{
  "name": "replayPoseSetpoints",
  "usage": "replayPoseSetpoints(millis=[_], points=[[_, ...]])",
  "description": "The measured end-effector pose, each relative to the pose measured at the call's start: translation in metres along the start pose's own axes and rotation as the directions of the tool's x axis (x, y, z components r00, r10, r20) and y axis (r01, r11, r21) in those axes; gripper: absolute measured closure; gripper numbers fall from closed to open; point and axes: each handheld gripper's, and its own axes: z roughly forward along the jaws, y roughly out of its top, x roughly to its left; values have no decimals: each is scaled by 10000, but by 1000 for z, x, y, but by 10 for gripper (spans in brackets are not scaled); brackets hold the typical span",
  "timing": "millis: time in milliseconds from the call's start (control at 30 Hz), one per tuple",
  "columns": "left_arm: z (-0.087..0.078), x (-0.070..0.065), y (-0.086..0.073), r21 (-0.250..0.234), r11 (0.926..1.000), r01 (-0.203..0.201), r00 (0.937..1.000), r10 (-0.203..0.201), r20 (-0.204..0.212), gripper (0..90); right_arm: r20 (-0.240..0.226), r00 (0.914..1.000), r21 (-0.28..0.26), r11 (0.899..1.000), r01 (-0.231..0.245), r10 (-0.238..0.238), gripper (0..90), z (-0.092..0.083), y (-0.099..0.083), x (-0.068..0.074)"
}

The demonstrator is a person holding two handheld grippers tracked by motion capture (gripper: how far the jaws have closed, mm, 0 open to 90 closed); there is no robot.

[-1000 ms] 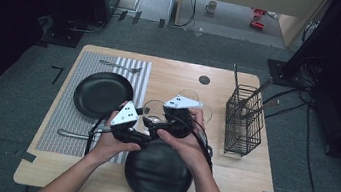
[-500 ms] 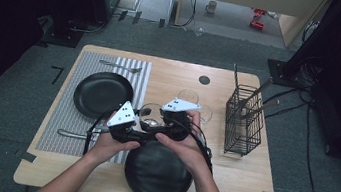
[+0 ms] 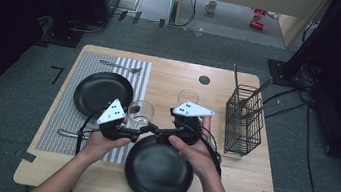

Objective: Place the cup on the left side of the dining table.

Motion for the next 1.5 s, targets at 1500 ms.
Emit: replayPoseSetpoints(millis=[1500], points=[[-10, 36, -47, 1600, 9826, 942, 9776, -609, -2014, 211, 2066, 9706, -85, 9922, -1247, 1238, 136, -45, -93, -49]])
